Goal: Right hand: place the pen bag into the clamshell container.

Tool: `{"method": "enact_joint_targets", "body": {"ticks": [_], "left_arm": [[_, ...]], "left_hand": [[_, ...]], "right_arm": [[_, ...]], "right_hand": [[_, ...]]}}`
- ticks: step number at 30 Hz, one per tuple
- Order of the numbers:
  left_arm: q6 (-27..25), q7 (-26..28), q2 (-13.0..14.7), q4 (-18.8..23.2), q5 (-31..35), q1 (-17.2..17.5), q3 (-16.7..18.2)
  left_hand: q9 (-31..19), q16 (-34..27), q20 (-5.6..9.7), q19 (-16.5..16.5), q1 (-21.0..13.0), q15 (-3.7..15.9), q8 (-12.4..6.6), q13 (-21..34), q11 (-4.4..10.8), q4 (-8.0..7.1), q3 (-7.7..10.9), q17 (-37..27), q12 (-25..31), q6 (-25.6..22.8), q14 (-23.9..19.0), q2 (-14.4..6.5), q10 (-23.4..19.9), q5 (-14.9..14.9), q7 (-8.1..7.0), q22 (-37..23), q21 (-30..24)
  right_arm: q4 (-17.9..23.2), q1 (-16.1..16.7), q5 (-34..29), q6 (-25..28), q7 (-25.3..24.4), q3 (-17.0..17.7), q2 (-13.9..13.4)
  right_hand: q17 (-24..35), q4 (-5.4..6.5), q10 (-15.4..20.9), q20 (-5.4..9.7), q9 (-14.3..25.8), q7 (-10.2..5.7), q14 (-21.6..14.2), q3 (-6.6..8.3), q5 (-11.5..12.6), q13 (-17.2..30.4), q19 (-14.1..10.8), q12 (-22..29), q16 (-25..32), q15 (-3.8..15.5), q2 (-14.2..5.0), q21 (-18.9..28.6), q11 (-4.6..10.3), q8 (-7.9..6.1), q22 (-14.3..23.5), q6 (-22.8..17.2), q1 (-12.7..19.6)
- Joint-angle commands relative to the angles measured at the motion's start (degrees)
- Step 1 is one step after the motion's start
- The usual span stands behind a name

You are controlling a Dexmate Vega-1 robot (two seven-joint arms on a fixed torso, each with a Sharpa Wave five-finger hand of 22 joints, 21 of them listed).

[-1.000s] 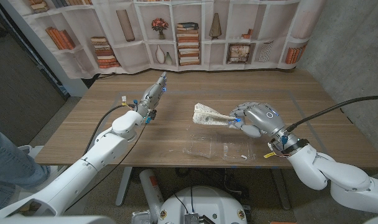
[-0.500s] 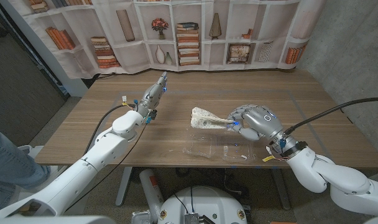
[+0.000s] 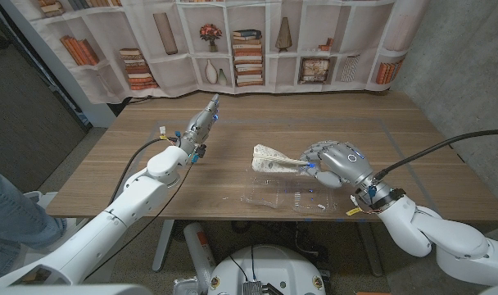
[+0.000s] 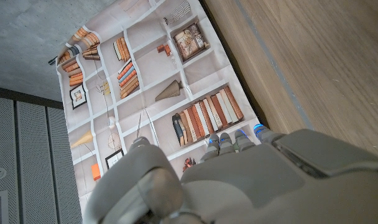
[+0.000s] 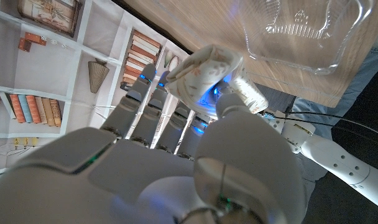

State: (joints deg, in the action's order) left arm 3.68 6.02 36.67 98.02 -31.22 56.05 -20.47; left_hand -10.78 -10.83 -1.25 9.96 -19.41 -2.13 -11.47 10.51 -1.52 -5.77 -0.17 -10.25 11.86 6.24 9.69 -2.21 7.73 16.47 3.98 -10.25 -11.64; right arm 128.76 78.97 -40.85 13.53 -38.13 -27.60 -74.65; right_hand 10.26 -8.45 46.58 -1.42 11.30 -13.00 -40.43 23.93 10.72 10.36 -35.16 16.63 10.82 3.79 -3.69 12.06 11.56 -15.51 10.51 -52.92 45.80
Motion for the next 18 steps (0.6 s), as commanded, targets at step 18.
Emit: {"method": "enact_joint_targets", "body": {"ticks": [18], "left_arm": [[0.1, -0.2, -0.5, -0.5, 0.5, -0.9, -0.7]], "left_hand": [[-0.1, 0.1, -0.08, 7.3, -0.2, -0.13, 0.04, 0.3, -0.01, -0.10, -0.61, -0.2, -0.2, -0.2, 3.1, -0.5, 0.2, -0.3, -0.01, -0.3, 0.1]], "right_arm": [[-0.3, 1.0, -1.4, 1.3, 0.0, -3.4, 2.3]], "right_hand": [[0.1, 0.31, 0.8, -0.18, 0.3, 0.10, 0.2, 0.20, -0.1, 0.2, 0.3, -0.1, -0.2, 7.62, 0.31, -0.1, 0.10, 0.24, 0.2, -0.8, 0.4]]}}
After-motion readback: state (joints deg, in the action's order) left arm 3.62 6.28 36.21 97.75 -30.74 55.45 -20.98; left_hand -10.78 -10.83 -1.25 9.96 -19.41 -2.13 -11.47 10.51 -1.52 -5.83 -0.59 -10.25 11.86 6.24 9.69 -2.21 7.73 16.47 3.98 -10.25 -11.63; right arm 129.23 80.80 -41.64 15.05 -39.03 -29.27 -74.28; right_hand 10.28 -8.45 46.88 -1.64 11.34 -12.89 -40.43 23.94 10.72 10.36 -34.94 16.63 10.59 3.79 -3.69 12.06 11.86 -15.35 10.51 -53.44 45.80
